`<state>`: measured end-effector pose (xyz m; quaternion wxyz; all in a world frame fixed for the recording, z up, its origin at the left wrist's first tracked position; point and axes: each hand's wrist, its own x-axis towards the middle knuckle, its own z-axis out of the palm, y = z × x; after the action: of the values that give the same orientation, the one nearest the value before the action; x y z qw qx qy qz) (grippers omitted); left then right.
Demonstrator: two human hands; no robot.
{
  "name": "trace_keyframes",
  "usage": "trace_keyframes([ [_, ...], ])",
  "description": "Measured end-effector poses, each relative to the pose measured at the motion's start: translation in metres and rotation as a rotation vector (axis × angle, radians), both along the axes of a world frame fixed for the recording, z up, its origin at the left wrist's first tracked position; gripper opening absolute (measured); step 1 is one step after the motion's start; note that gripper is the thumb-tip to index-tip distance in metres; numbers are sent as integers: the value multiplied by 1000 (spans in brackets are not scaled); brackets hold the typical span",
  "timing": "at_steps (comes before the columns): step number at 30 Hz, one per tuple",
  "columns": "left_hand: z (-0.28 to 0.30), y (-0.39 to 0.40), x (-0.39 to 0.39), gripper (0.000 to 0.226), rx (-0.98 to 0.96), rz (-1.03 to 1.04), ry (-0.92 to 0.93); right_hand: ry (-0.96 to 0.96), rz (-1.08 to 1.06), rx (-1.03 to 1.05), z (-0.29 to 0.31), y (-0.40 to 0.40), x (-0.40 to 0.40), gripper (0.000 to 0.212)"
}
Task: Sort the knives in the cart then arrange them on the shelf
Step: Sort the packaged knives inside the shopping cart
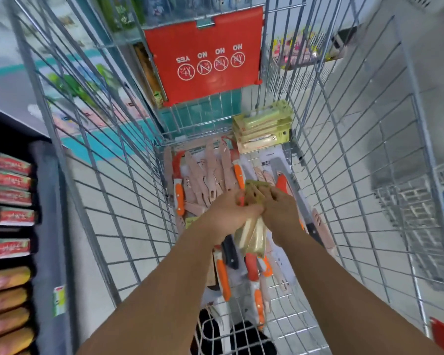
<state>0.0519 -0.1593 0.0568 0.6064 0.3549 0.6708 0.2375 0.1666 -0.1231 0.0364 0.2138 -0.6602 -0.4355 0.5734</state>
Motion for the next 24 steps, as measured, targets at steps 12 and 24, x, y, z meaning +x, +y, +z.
trace_keyframes([
  [12,-11,32,-34,49,151,-96,334,535,-548,-375,21,25,-29,18],
  [24,-14,100,-46,70,272,-304,325,508,-525,-344,5,87,-40,21],
])
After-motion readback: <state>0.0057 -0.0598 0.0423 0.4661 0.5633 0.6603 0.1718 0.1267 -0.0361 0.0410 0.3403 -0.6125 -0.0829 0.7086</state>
